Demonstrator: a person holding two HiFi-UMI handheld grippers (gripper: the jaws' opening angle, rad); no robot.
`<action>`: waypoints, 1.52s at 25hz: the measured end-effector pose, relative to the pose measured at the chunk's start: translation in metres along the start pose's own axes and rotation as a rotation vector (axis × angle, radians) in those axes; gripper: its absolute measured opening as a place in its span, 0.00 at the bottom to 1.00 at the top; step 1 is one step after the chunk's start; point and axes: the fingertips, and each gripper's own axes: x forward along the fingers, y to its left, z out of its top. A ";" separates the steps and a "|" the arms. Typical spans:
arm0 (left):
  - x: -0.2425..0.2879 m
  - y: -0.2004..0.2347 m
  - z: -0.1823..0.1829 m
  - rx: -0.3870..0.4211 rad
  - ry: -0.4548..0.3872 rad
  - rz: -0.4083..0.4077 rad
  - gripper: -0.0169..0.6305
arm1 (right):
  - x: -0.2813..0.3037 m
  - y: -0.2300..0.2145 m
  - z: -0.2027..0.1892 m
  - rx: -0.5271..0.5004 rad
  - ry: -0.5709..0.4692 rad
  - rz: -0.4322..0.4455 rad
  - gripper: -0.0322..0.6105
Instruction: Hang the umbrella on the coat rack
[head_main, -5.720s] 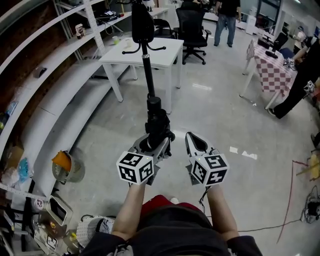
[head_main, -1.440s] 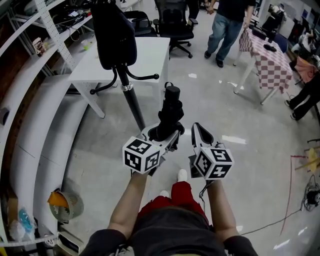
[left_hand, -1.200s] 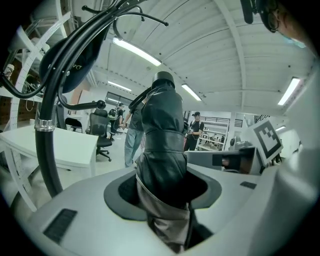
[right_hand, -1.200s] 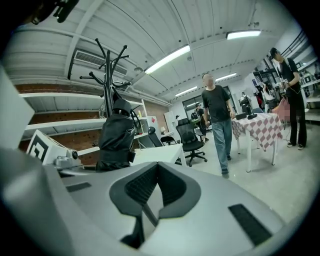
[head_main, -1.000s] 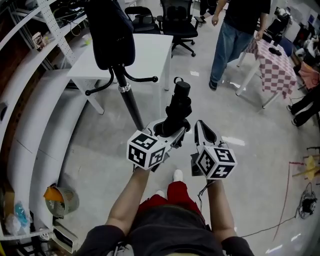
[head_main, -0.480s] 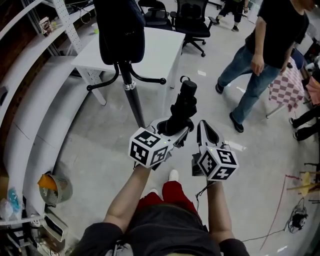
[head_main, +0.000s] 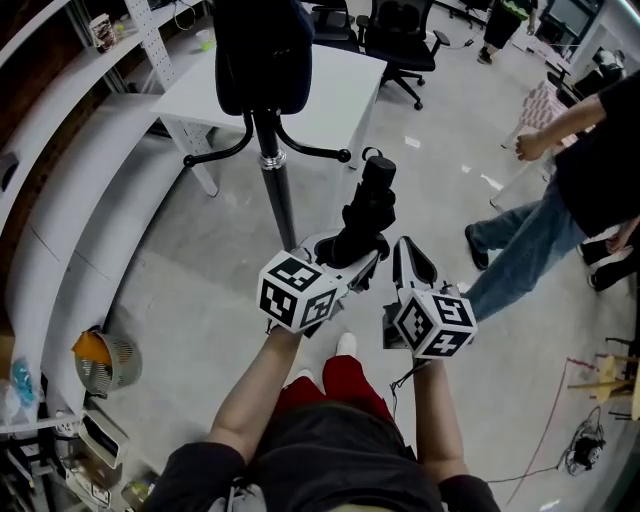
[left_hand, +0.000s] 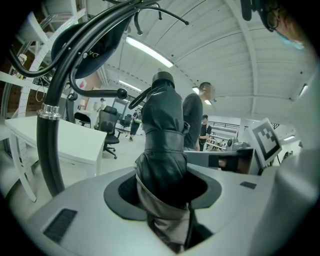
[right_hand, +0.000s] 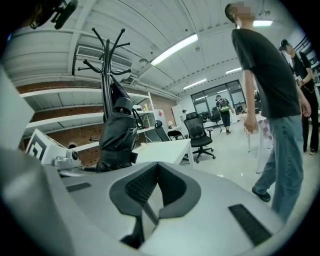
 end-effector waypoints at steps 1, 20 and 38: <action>-0.002 0.001 -0.001 -0.001 0.000 0.003 0.32 | 0.001 0.002 -0.001 0.000 0.002 0.002 0.08; -0.022 0.017 -0.004 -0.018 -0.015 0.046 0.32 | 0.008 0.023 -0.009 -0.013 0.017 0.037 0.08; -0.052 0.042 -0.016 -0.054 -0.017 0.110 0.32 | 0.016 0.050 -0.021 -0.031 0.045 0.072 0.08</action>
